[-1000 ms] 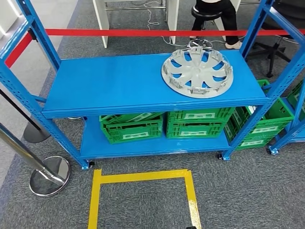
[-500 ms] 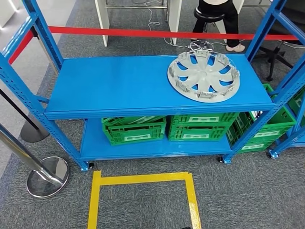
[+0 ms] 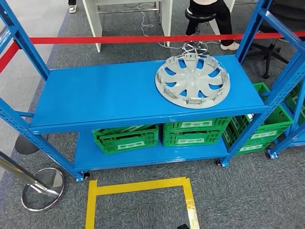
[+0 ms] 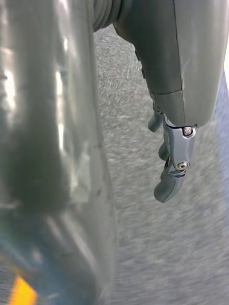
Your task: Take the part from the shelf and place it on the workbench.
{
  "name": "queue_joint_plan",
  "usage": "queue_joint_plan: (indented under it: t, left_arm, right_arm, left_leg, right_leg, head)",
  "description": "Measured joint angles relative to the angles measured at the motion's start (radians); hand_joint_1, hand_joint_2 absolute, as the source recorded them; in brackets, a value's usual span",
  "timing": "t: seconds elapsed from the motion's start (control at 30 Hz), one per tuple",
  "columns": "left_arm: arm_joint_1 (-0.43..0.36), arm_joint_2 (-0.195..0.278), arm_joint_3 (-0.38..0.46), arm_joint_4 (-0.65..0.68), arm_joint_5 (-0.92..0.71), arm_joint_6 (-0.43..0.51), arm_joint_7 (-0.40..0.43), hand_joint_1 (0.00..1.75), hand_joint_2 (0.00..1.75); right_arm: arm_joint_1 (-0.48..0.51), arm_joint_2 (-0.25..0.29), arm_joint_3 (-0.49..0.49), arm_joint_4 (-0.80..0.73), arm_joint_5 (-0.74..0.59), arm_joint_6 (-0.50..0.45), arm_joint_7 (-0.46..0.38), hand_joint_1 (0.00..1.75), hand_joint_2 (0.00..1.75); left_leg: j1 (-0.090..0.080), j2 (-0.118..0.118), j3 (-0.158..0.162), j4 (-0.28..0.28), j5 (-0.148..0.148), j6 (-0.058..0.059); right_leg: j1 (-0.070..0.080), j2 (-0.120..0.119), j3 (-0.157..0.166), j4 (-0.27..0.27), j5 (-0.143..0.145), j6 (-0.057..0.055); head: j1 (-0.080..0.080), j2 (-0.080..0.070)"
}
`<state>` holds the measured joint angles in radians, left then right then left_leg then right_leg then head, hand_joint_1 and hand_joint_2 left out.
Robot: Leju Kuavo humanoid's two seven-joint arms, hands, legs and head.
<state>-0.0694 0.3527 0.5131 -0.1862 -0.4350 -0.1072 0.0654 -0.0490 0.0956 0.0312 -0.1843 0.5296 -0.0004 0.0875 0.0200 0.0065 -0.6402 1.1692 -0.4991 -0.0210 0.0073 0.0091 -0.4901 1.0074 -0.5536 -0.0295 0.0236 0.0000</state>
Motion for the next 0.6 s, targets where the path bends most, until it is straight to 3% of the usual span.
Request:
queue_joint_plan:
  t: [0.03,0.07,0.2,0.23,0.27,0.37,0.4,0.43,0.5,0.53,0.6]
  left_arm:
    - [0.002,-0.006,-0.007,0.0,-0.012,-0.022,0.0,0.0,0.0]
    - [0.004,-0.014,-0.014,0.0,-0.023,-0.041,-0.001,0.0,0.0]
    - [0.007,-0.054,-0.048,0.0,-0.073,-0.122,0.014,0.0,0.0]
    - [0.006,-0.067,-0.058,0.0,-0.087,-0.141,0.025,0.0,0.0]
    - [0.004,-0.083,-0.067,0.0,-0.1,-0.158,0.038,0.0,0.0]
    - [-0.008,-0.134,-0.097,0.0,-0.138,-0.205,0.081,0.0,0.0]
    - [-0.013,-0.152,-0.108,0.0,-0.151,-0.224,0.095,0.0,0.0]
    - [-0.018,-0.172,-0.119,0.0,-0.162,-0.244,0.109,0.0,0.0]
    - [-0.03,-0.211,-0.141,-0.001,-0.18,-0.279,0.129,0.0,0.0]
    - [-0.037,-0.228,-0.151,-0.001,-0.185,-0.293,0.136,0.0,0.0]
    - [-0.049,-0.253,-0.166,-0.003,-0.19,-0.311,0.145,0.0,0.0]
  right_arm:
    - [-0.003,0.0,0.003,0.0,0.003,0.0,0.005,0.0,0.0]
    - [-0.007,0.001,0.006,0.0,0.005,0.0,0.01,0.0,0.0]
    - [-0.024,0.003,0.015,-0.004,0.02,0.0,0.035,0.0,0.0]
    - [-0.027,0.004,0.017,-0.005,0.024,-0.001,0.044,0.0,0.0]
    - [-0.031,0.005,0.019,-0.006,0.028,-0.002,0.053,0.0,0.0]
    - [-0.041,0.01,0.023,-0.006,0.038,-0.005,0.083,0.0,0.0]
    - [-0.041,0.011,0.024,-0.007,0.042,-0.006,0.093,0.0,0.0]
    - [-0.041,0.013,0.024,-0.007,0.045,-0.006,0.101,0.0,0.0]
    - [-0.041,0.015,0.026,-0.007,0.052,-0.005,0.113,0.0,0.0]
    - [-0.041,0.017,0.027,-0.006,0.054,-0.004,0.117,0.0,0.0]
    - [-0.042,0.02,0.029,-0.006,0.054,-0.004,0.121,0.0,0.0]
  left_leg:
    - [-0.003,-0.001,0.021,-0.055,0.027,0.004]
    - [-0.006,-0.001,0.038,-0.094,0.036,0.01]
    - [-0.008,-0.002,0.065,-0.14,0.014,0.033]
    - [-0.006,-0.003,0.073,-0.145,0.011,0.039]
    - [-0.004,-0.004,0.081,-0.149,0.007,0.044]
    - [-0.003,-0.004,0.096,-0.151,-0.01,0.05]
    - [-0.003,-0.005,0.105,-0.151,-0.018,0.05]
    - [-0.003,-0.006,0.117,-0.151,-0.027,0.049]
    - [-0.002,-0.007,0.146,-0.152,-0.049,0.045]
    - [-0.002,-0.007,0.16,-0.153,-0.059,0.042]
    - [-0.003,-0.005,0.17,-0.156,-0.074,0.031]
  right_leg:
    - [0.002,0.001,0.007,0.0,-0.01,0.005]
    - [0.002,0.002,0.01,-0.001,-0.017,0.011]
    - [0.002,0.002,0.029,0.001,-0.025,0.038]
    - [0.001,0.001,0.017,0.022,-0.034,0.044]
    - [0.0,0.0,-0.009,0.065,-0.052,0.049]
    - [-0.006,-0.001,-0.14,0.248,-0.112,0.063]
    - [-0.007,-0.001,-0.171,0.276,-0.106,0.065]
    - [-0.008,-0.002,-0.185,0.268,-0.078,0.065]
    - [-0.009,-0.004,-0.17,0.163,0.025,0.062]
    - [-0.007,-0.007,-0.161,0.111,0.062,0.059]
    - [-0.002,-0.013,-0.146,0.05,0.088,0.046]
  head:
    - [0.0,0.0]
    - [-0.001,0.0]
    - [0.004,0.0]
    - [0.006,0.0]
    - [0.008,0.0]
    - [0.014,0.0]
    - [0.015,0.0]
    - [0.015,0.0]
    - [0.016,0.0]
    - [0.015,0.0]
    - [0.012,0.0]
